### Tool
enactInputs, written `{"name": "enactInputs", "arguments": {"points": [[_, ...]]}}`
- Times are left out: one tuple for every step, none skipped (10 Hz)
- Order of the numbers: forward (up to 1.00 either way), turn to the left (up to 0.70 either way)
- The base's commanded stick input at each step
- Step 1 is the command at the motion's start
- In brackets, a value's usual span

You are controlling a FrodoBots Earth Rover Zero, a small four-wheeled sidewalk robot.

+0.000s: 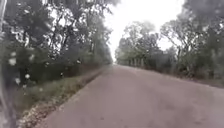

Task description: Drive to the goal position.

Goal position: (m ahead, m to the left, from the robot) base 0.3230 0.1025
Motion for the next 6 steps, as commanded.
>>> {"name": "enactInputs", "arguments": {"points": [[0.05, 0.0], [0.05, 0.0], [0.05, 0.0], [0.05, 0.0], [0.05, 0.0], [0.0, 0.0]]}}
